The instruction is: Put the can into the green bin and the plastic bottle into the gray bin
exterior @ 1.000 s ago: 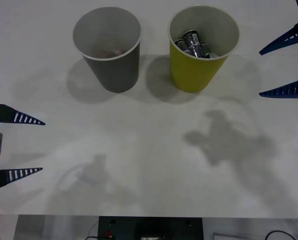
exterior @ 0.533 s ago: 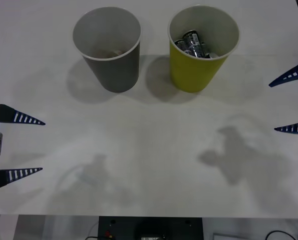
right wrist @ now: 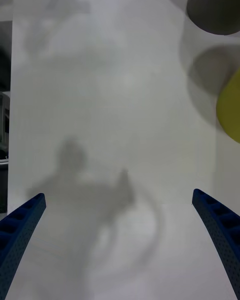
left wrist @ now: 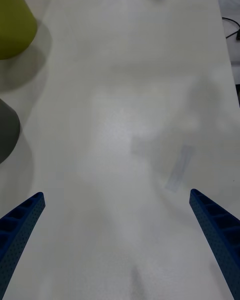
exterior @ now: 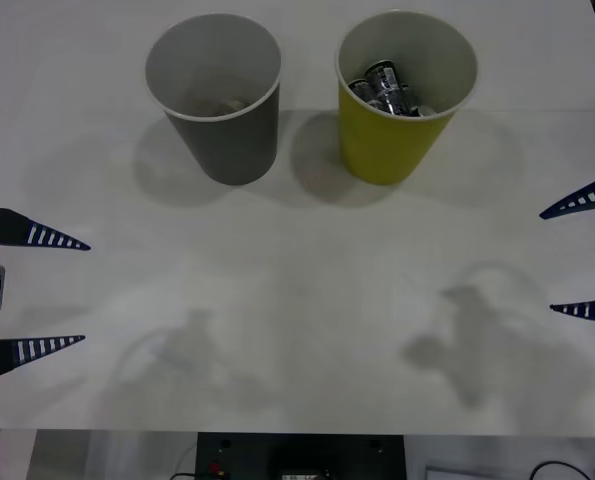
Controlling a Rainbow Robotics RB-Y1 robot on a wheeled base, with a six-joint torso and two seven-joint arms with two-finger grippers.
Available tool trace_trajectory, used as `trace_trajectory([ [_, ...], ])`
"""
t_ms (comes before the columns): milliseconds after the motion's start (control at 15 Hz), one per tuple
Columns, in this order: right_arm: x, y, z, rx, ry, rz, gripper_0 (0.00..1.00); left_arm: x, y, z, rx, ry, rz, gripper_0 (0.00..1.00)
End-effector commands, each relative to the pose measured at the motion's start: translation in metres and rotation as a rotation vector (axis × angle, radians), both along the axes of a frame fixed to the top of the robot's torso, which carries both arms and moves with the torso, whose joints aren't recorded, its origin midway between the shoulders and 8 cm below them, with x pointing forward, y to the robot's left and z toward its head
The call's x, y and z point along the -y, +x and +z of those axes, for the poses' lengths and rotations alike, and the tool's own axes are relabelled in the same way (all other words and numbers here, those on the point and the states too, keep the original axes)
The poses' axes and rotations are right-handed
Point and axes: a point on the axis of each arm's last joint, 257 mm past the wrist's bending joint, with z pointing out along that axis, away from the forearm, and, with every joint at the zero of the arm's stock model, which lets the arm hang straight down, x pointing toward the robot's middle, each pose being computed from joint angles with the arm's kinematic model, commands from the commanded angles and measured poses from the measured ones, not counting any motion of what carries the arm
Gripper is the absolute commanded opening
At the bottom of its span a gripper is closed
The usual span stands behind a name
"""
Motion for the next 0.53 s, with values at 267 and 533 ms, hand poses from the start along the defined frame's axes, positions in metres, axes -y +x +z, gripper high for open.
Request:
trace_trajectory([
  [267, -0.0002, -0.0181, -0.0071, 0.027, 0.019, -0.013, 1.0, 0.0, 0.0, 0.0, 0.0, 0.0, 0.0, 1.0],
  [533, 0.0023, -0.0147, -0.0067, 0.033, 0.024, -0.023, 1.0, 0.0, 0.0, 0.0, 0.0, 0.0, 0.0, 1.0],
])
